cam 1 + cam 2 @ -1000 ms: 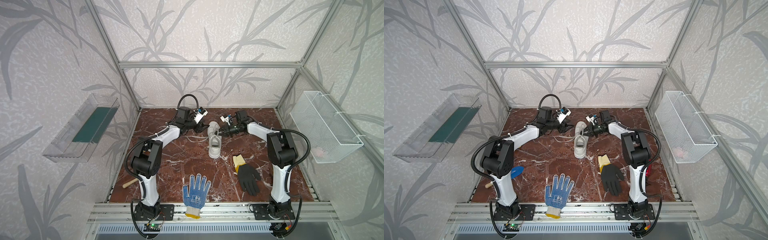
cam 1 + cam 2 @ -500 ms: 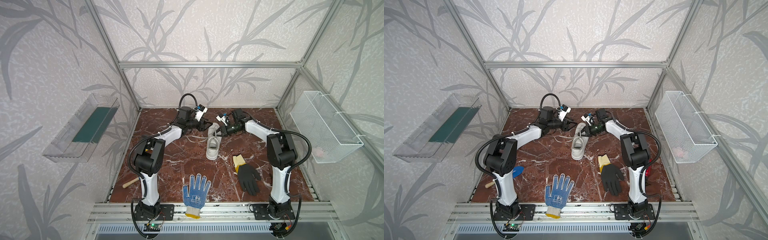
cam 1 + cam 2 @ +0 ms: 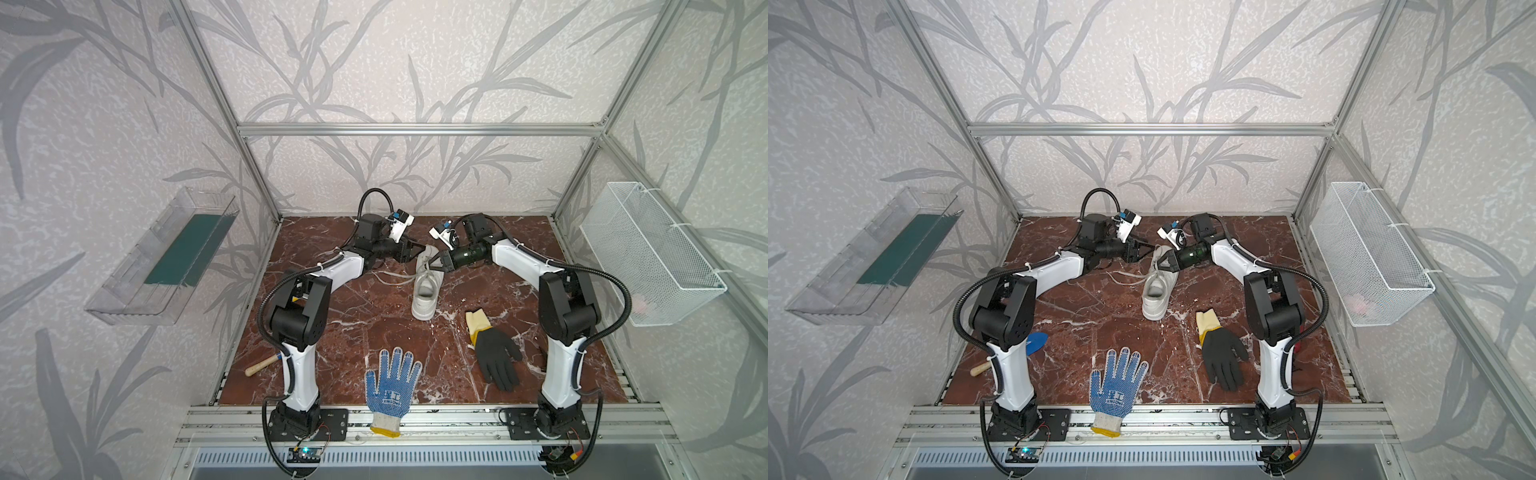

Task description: Tie the shoes

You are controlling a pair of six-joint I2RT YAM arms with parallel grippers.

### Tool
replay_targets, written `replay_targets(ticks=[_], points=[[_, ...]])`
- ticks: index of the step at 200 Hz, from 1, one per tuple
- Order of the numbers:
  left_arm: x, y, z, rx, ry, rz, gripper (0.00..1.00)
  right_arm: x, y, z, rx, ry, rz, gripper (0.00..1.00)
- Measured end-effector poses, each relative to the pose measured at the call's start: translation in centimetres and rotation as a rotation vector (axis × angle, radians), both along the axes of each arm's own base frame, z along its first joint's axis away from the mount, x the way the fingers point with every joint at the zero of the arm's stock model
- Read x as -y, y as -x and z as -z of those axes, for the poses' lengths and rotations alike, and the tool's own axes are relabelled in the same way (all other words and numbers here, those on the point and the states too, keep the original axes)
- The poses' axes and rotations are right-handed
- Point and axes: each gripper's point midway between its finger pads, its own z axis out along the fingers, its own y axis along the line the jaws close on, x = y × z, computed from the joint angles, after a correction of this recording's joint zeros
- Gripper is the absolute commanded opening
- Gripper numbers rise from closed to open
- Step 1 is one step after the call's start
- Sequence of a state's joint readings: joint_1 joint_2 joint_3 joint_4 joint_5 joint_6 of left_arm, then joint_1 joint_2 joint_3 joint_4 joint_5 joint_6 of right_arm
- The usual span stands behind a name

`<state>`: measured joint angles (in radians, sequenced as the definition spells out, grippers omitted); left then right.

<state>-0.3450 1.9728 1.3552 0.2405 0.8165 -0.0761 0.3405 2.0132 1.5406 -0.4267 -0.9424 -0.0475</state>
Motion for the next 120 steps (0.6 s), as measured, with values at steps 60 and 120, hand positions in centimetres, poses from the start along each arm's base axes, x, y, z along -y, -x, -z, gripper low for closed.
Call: replay_targets(ticks=[60,120], points=[[0.7,0.1,0.9,-0.049,0.044,0.027,0.59,-0.2,0.3,0.1,0.043,0.007,-0.035,0.00],[2.3,0.3,0.9,-0.058,0.105,0.058,0.60,-0.1,0.6,0.3,0.056,0.015,-0.052,0.00]])
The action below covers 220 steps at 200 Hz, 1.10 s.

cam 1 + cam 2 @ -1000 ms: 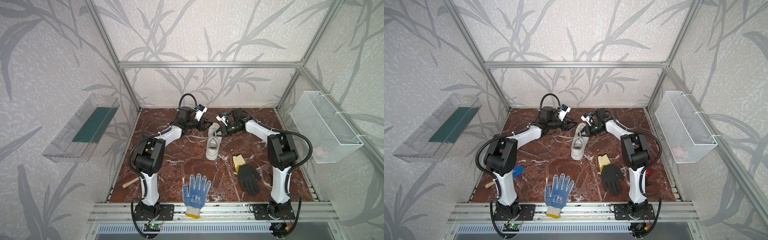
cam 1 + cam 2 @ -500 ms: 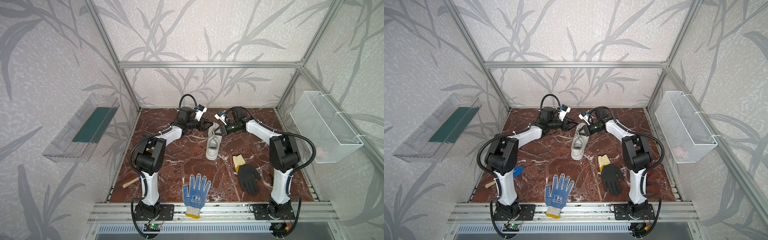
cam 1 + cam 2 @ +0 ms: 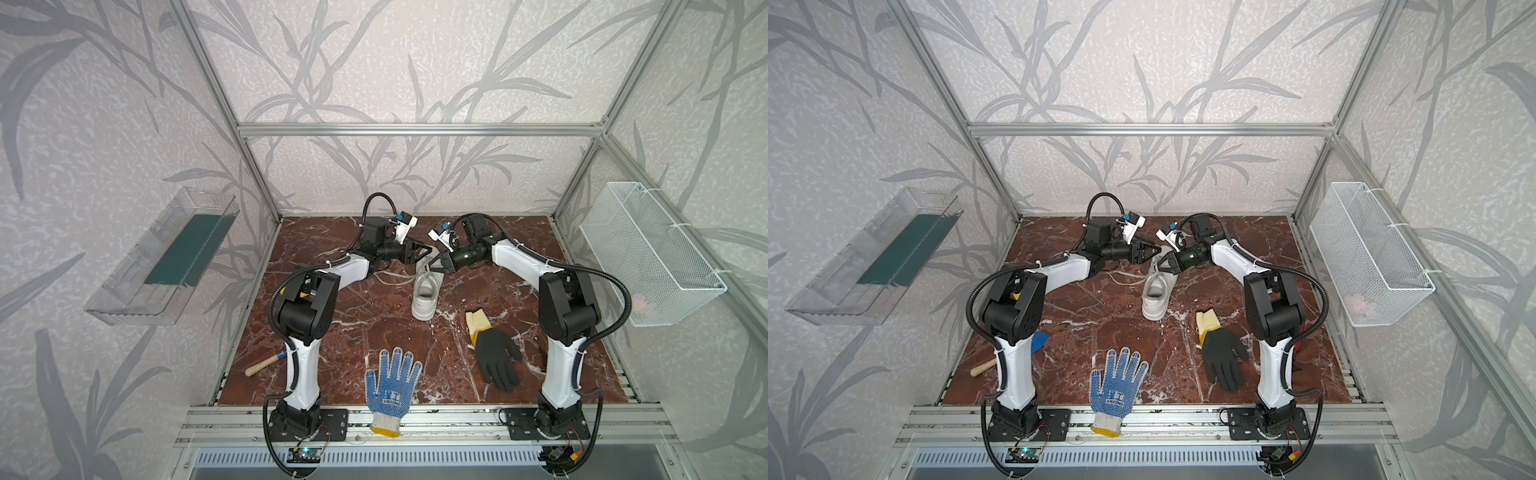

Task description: Tie the shoes

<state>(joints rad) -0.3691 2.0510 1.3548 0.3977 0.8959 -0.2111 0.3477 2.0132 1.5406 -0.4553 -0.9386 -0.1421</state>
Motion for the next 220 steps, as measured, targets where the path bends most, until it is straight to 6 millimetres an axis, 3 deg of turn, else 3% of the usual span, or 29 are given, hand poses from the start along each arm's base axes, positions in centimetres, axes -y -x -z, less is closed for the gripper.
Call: replay_targets(ticks=[27,38,52,71,93,140,220], points=[[0.6,0.1,0.6,-0.014,0.010,0.011,0.60,0.0,0.1,0.2,0.006,0.009,-0.005,0.00],[0.7,0.2,0.8,-0.021,0.013,0.015,0.55,0.0,0.2,0.2,0.006,0.013,-0.007,0.00],[0.9,0.2,0.8,-0.024,0.021,0.018,0.43,0.0,0.2,0.3,0.006,0.018,-0.008,0.00],[1.0,0.2,0.6,-0.028,0.034,0.018,0.17,0.0,0.3,0.4,0.007,0.023,-0.009,0.00],[1.0,0.2,0.3,-0.013,0.042,0.019,0.00,0.1,0.2,0.6,0.011,0.033,-0.005,0.00],[0.3,-0.2,0.6,-0.016,0.041,0.000,0.00,0.4,-0.1,0.9,0.017,0.055,0.017,0.00],[-1.0,-0.8,0.9,-0.013,0.009,-0.038,0.00,3.3,-0.3,0.5,0.013,0.075,0.143,0.00]])
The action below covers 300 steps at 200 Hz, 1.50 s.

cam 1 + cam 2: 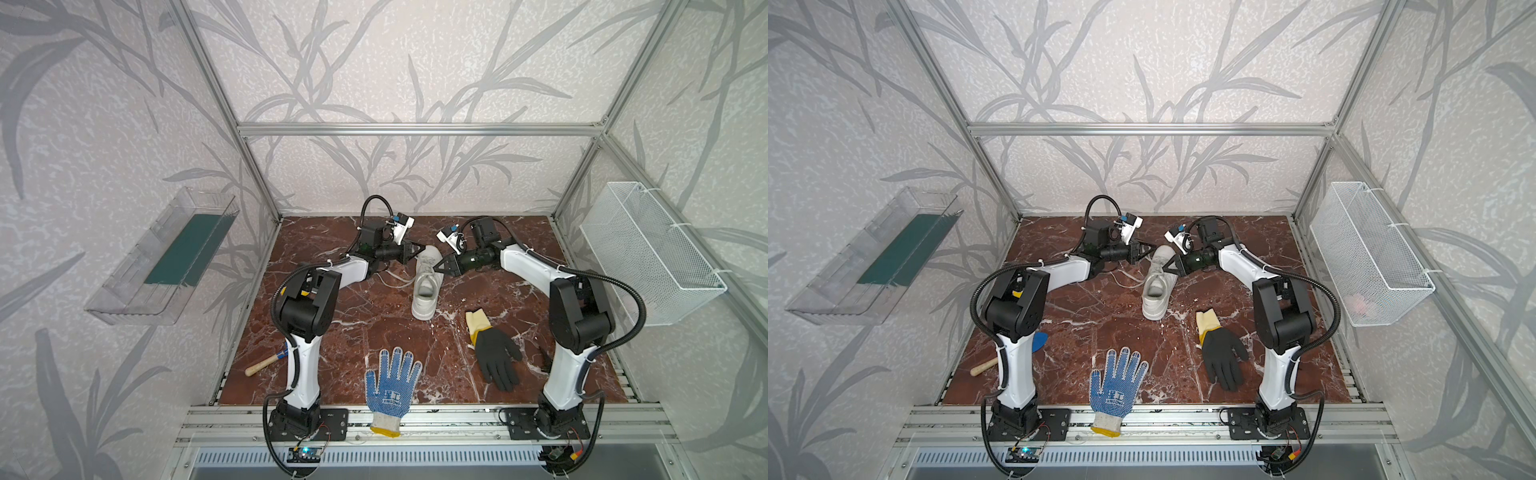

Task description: Tie the shoes

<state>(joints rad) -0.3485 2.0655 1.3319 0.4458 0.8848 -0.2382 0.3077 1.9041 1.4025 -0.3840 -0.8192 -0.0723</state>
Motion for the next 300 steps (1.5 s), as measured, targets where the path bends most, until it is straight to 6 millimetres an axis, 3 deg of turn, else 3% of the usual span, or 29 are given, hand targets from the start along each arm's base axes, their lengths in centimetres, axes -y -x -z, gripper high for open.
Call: replay_targets(ticks=[142,194,300], points=[[-2.2,-0.3,0.7,-0.010,-0.069,-0.058,0.00,6.1,0.4,2.1,-0.107,0.057,0.312,0.00],[-2.9,-0.2,0.5,-0.002,-0.079,-0.082,0.00,7.3,0.7,1.4,-0.114,0.047,0.383,0.00],[-4.1,0.1,1.7,-0.027,-0.128,-0.128,0.00,10.5,1.8,3.2,-0.199,0.056,0.538,0.00]])
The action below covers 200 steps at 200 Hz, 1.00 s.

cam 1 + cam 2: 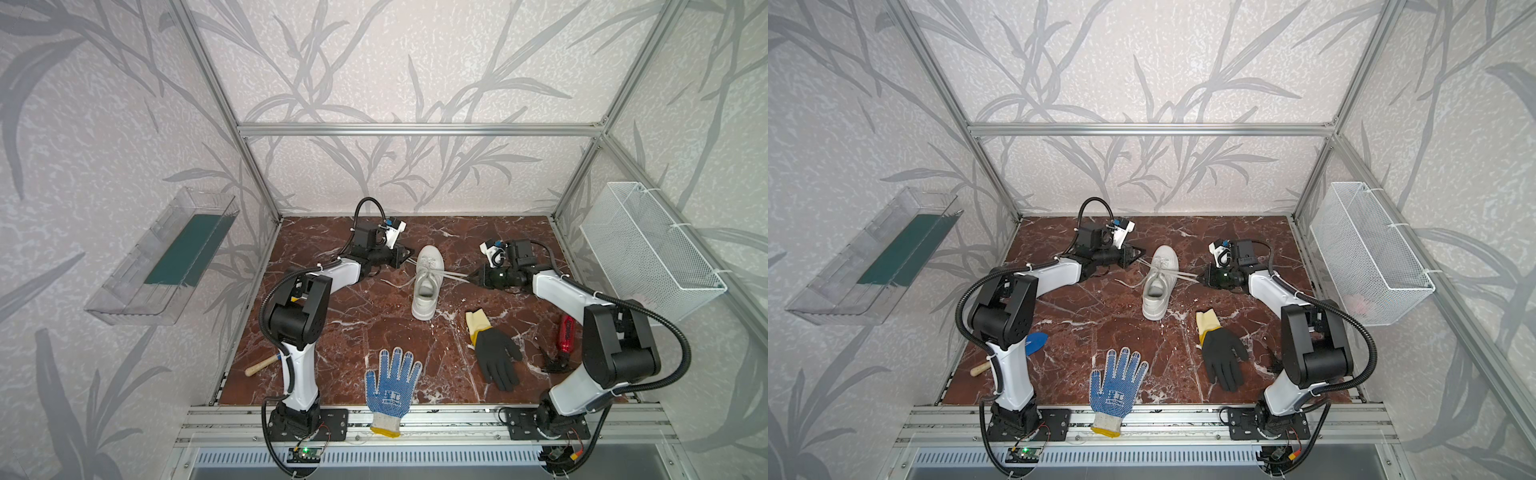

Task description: Tie the shoes

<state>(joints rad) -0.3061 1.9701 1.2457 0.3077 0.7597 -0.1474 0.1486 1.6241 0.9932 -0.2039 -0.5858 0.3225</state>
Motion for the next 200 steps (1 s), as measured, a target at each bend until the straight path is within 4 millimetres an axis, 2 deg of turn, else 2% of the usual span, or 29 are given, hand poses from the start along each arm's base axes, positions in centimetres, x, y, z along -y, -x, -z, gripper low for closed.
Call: replay_targets(ticks=[80,200], points=[[-0.8,0.5,1.6,-0.032,-0.041,-0.026,0.00,1.2,0.4,0.6,-0.036,-0.041,0.068,0.00],[-1.5,1.3,1.9,-0.040,-0.063,-0.047,0.00,1.6,0.5,1.3,-0.082,-0.070,0.091,0.00]])
